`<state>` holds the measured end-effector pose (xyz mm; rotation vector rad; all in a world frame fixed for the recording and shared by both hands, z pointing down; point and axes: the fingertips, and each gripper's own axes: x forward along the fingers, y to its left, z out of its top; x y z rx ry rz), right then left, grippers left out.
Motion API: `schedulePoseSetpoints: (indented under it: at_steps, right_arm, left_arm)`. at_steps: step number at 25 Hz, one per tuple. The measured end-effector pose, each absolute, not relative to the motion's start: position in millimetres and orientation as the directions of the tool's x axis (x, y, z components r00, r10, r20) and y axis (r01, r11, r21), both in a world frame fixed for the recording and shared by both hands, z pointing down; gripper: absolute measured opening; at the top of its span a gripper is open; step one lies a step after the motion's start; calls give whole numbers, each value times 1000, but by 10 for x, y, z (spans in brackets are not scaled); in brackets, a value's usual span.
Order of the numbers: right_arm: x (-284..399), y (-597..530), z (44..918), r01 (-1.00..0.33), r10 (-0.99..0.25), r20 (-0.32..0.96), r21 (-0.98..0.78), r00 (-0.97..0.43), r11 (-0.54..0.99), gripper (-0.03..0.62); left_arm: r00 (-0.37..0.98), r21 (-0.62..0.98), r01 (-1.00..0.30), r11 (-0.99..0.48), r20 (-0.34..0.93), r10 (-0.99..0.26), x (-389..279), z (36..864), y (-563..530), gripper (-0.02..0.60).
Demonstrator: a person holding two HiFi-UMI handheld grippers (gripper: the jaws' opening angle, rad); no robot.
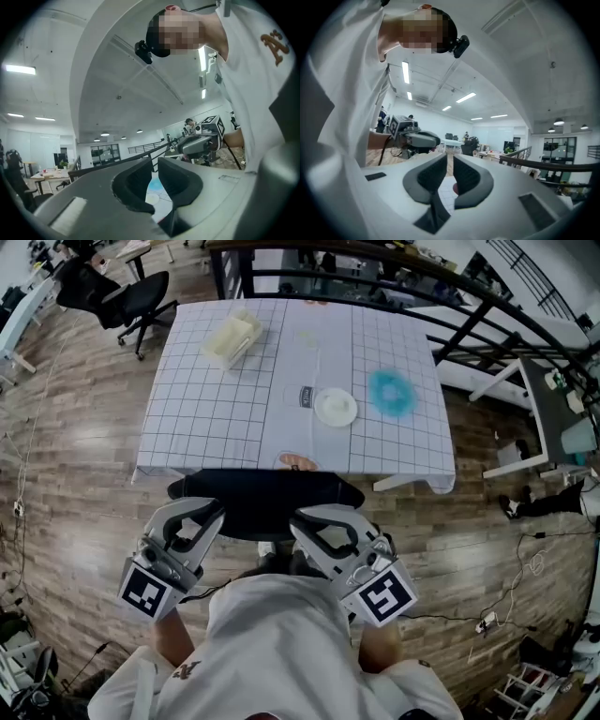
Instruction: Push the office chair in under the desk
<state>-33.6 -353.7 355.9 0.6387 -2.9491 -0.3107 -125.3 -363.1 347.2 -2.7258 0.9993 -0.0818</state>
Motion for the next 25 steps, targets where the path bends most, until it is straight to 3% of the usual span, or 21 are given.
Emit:
schedulePoseSetpoints:
  at_steps: [2,12,25]
  right_arm:
    - [-311,-3631,3543,-455,-467,28,180,-884,872,3]
    - [-340,-3775,3720,-518,-519,25,21,-855,855,2]
    - [-387,-3814,3799,-512,-512,50,5,-858,859,3]
  left_arm:
    - [749,-232,-651,-723,-40,-662,-1229,3461,-3669,19]
    - [713,-157,-695,-702,-18,-701,-1152,3589,-3778,2]
    - [701,-118,-709,-695,-8,-714,-1145,3644,-3852,2]
